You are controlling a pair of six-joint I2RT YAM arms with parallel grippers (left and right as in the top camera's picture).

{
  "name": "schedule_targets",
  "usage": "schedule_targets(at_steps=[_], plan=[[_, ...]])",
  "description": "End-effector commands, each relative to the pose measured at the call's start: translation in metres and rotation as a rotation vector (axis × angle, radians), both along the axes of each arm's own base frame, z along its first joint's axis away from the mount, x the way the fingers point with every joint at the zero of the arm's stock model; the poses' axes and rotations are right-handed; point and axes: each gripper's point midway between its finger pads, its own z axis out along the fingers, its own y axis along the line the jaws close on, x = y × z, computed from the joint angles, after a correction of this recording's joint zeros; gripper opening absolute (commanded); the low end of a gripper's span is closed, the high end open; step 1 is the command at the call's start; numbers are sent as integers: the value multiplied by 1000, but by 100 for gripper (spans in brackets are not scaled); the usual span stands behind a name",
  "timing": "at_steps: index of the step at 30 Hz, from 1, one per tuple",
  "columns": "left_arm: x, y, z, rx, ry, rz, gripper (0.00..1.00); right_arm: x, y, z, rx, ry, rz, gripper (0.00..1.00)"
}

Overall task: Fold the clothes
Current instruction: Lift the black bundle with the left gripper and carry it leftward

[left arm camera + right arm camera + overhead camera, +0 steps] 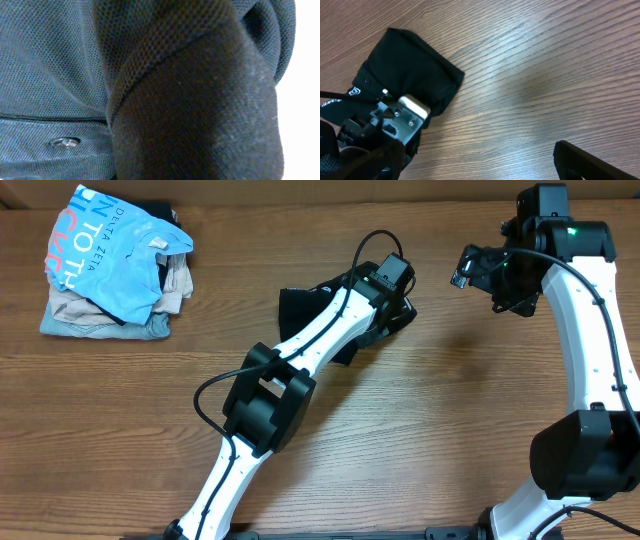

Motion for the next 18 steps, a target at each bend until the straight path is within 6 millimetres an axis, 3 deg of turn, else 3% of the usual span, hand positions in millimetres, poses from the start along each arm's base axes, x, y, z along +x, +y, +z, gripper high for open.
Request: schedule_targets(at_steps=[1, 5, 10, 15, 18], plan=[[13, 24, -7, 74, -67, 150, 4, 2, -2, 11, -12, -33, 3, 99], [36, 41, 35, 67, -157, 261, 4, 2, -2, 11, -13, -33, 2, 99], [61, 68, 117, -12, -235, 368, 4, 2, -2, 11, -12, -33, 3, 99], [78, 118, 207, -98, -355, 469, 4, 3, -2, 11, -12, -33, 3, 99], [84, 160, 254, -141, -441, 545, 4, 3, -2, 11, -12, -33, 3, 99]])
